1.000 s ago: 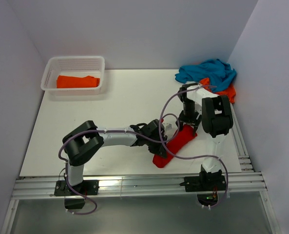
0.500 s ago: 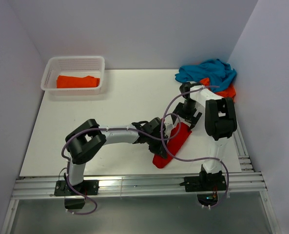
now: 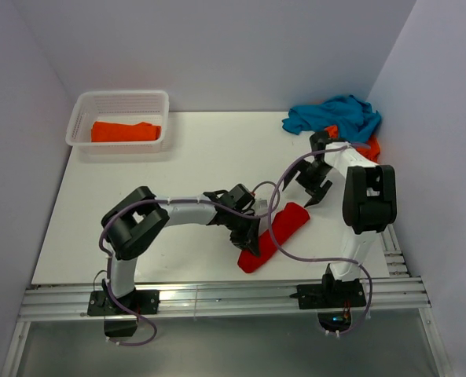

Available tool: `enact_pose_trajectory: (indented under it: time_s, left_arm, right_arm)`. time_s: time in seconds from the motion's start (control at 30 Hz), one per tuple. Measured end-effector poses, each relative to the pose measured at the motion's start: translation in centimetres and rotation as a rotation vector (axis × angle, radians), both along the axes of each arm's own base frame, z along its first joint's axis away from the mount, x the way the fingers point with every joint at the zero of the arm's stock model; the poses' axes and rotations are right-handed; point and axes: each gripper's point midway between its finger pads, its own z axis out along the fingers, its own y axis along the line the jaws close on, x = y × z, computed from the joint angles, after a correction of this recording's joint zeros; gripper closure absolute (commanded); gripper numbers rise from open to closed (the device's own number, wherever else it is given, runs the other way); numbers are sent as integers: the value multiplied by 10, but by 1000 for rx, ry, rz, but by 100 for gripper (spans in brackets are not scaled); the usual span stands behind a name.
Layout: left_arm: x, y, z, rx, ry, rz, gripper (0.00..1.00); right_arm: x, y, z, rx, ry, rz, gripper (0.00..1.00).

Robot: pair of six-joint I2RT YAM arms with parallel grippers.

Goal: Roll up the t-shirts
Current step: Roll the tshirt

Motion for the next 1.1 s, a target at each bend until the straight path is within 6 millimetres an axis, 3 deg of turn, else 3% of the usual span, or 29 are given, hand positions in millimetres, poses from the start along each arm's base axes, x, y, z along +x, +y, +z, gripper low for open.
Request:
enact_pose_trajectory:
  time_s: [0.1, 0.3, 0.47, 0.67, 0.77, 0.97, 1.1]
  left_arm:
    - [-1, 9, 0, 7, 44, -2, 84]
    - [-1, 13, -1, 24, 72, -18, 84]
    - [0, 13, -1, 36, 76, -22, 84]
    - [0, 13, -1, 39, 80, -21, 84]
    - [0, 13, -1, 40, 80, -20, 84]
    - [0, 14, -1, 43, 81, -17, 84]
    - [0, 14, -1, 45, 80, -16, 84]
  right_arm:
    - [4, 2, -3, 28, -29, 15, 0]
    - [-22, 7, -14, 62, 10, 41, 0]
    - [-14, 1, 13, 48, -105, 53, 0]
    - [-2, -38, 52, 53, -329, -54, 0]
    - [-16, -51, 54, 74, -404, -103, 0]
    - [-60, -26, 40, 170, -479, -75, 0]
    - [-72, -21, 28, 186, -476, -81, 0]
